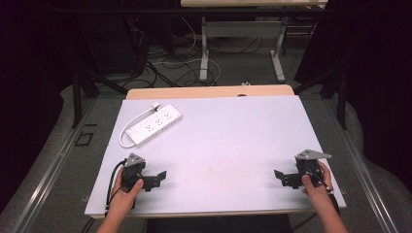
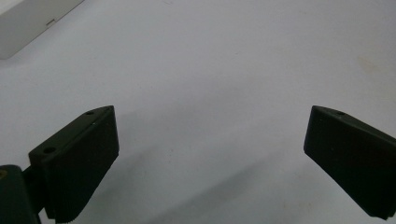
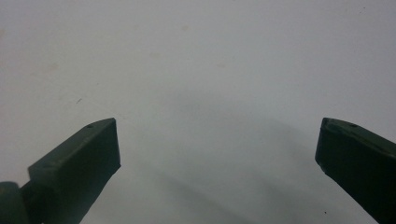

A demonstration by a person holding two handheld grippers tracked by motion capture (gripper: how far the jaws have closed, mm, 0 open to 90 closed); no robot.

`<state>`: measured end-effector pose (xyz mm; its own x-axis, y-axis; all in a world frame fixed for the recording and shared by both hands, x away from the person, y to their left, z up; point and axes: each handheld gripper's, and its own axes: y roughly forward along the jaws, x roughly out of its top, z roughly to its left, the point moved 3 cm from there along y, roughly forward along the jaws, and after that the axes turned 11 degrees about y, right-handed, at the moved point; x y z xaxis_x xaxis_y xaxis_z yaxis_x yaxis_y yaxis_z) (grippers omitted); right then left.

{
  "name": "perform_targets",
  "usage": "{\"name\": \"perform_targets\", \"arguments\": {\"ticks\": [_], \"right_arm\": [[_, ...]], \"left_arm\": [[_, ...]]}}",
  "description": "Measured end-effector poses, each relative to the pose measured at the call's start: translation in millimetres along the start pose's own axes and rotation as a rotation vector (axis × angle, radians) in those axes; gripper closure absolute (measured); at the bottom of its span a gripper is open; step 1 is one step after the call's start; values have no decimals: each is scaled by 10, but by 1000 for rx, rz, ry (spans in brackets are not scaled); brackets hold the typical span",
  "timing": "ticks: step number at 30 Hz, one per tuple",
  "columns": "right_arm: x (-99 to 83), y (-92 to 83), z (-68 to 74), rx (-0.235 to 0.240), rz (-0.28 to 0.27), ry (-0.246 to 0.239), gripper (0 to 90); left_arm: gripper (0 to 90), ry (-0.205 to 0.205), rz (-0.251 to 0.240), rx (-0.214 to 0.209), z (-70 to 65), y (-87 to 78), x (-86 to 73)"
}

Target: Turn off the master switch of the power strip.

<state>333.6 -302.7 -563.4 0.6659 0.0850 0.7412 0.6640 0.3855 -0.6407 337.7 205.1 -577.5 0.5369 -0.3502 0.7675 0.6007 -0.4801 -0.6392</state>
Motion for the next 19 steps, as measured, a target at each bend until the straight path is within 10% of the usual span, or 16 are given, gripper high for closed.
{"name": "perform_targets", "arguments": {"ticks": [19], "right_arm": [[-3, 3, -7, 2, 0, 2, 0]], "left_arm": [[33, 15, 14, -4, -5, 23, -8]]}}
